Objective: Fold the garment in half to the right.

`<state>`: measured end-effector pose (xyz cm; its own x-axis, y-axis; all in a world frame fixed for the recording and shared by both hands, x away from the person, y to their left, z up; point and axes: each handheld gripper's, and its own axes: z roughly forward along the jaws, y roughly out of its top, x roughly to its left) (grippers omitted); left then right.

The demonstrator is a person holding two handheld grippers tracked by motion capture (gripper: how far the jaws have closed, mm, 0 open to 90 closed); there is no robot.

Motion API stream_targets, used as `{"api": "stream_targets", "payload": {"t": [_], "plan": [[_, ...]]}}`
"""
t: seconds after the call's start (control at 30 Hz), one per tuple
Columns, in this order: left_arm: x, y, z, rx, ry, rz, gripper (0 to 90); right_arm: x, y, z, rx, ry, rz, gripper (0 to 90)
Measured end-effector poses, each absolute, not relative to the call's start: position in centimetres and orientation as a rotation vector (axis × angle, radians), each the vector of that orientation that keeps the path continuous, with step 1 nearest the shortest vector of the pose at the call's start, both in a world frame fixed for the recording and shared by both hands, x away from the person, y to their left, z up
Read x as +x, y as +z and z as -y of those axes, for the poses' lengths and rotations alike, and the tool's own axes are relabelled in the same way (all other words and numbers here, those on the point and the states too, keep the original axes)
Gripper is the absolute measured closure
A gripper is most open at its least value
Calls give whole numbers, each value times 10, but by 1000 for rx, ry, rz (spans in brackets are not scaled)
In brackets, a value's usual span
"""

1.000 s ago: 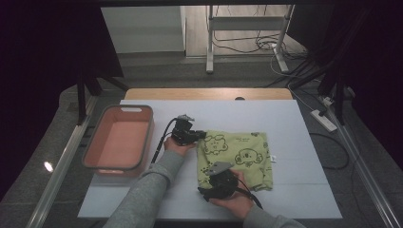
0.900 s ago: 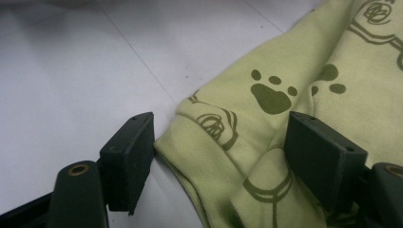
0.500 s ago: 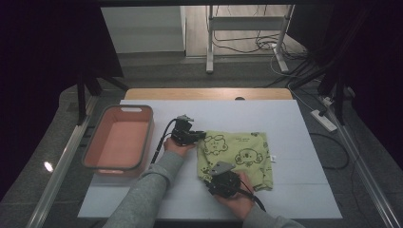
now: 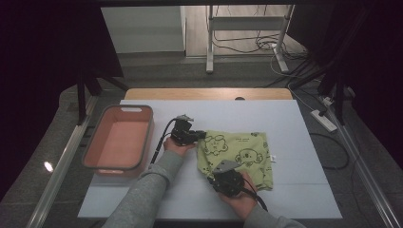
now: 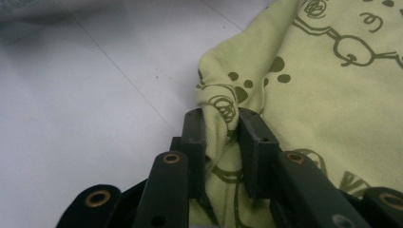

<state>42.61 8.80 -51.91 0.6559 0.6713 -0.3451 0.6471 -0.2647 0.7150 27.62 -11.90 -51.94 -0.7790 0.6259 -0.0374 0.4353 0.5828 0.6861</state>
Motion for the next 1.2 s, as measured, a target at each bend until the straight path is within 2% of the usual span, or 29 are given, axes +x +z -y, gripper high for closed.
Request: {"api": "stream_targets", "payload": {"t": [1.2], "plan": [[414,-486,-100,1862,30,-978,818,268,-497,126,796,1216,-2438,762]]}}
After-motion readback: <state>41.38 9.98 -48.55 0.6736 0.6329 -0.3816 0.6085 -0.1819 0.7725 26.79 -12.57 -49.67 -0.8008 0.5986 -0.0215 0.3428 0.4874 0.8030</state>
